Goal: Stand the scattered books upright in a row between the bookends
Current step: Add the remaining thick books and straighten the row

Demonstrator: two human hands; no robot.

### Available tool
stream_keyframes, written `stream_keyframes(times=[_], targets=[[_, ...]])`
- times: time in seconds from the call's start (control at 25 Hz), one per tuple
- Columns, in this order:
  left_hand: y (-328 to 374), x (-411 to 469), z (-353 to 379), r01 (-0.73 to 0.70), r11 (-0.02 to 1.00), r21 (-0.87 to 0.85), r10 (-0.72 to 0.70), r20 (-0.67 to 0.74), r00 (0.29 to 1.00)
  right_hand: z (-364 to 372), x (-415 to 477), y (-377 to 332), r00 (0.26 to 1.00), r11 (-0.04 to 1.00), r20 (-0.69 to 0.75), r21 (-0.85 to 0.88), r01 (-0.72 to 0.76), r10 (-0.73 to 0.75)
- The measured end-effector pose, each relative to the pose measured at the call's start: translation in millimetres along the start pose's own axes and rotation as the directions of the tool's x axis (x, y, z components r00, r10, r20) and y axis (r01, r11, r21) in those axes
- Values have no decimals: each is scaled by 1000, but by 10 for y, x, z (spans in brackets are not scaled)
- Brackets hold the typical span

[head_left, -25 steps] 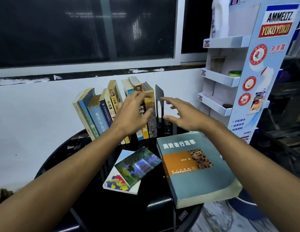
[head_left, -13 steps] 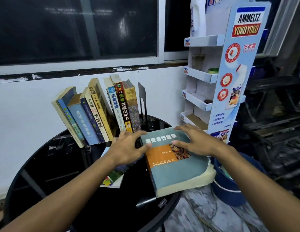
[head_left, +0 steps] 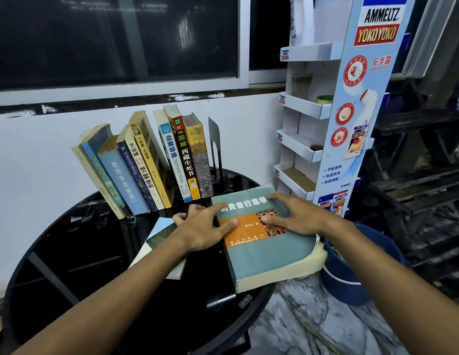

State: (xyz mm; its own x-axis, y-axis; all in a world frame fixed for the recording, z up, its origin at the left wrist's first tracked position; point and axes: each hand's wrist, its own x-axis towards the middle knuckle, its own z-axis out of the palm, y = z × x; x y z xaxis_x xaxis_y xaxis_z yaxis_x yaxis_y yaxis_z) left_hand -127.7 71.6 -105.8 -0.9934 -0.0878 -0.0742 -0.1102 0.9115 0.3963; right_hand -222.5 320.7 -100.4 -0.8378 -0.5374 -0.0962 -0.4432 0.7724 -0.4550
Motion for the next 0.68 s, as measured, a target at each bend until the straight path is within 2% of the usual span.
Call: stream_keyframes(times=[0.16, 0.4, 0.52, 0.68], targets=[[-15, 54, 49, 7, 993, -119, -4, 24, 1000, 27, -9, -12, 999, 997, -41, 70, 21, -18], [14, -54, 139, -46, 893, -447, -19, -140, 990, 18, -34, 28, 994, 981, -106, 191, 38, -18], [39, -74, 142, -78, 794, -603, -43, -184, 982, -33, -65, 55, 984, 918, -179, 391, 67, 4], [122, -121, -29, -181, 578, -796, -39, -248, 968, -182, -114, -10, 954, 761, -301, 617, 202, -9]])
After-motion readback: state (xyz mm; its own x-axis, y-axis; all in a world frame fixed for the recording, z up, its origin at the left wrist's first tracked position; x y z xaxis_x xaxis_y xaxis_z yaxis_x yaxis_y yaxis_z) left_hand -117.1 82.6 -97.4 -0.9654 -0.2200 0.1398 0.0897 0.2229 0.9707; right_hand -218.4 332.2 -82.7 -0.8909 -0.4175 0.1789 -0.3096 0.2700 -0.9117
